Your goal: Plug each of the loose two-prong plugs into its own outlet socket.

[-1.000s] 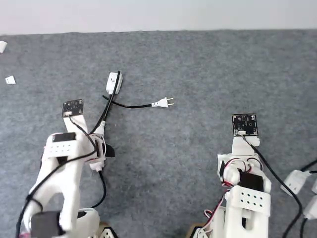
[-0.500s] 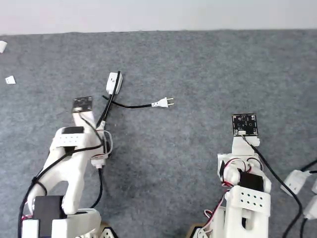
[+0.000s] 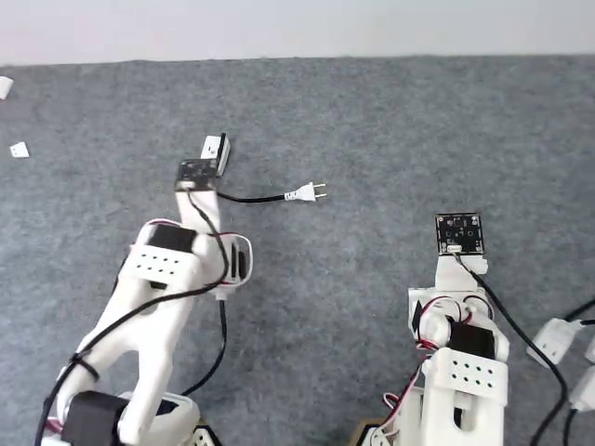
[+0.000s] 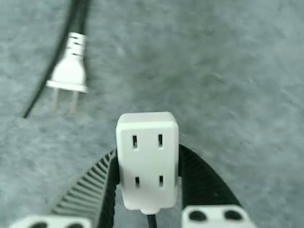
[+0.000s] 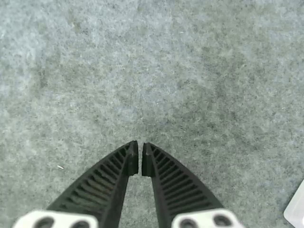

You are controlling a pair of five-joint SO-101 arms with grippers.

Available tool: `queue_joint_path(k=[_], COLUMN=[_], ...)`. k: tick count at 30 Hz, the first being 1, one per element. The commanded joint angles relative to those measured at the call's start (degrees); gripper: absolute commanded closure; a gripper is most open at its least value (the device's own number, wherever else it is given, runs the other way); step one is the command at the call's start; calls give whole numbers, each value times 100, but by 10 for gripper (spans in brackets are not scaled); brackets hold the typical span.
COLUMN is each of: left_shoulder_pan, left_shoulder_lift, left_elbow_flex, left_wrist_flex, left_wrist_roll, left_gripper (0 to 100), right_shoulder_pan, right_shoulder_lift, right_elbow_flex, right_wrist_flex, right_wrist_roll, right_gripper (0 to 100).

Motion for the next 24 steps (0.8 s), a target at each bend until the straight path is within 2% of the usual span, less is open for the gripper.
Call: queue_joint_path(k=[1,6,14,18,24], left_shoulder_pan=[273,369,589,870,853], left_shoulder_lift=[-88,334,1582,2303,2831], left_elbow_flex=[-84,-66,-277,-796,-1332], left_wrist_flex=[79,-9,-1064,-1037,-475], left_wrist_roll=[70,105,1187,1521,1503], left_gripper=[987,987,987,987,987], right_shoulder_pan=[-4,-4,-22,-13,-4], right_shoulder_lift=[-84,-84,-84,-84,-84], right_elbow_flex=[-35,-35,-35,-35,-35], right_wrist_flex=[-110,-110,-110,-110,-110], right_wrist_roll=[79,79,79,79,79], right_gripper=[976,976,976,976,976])
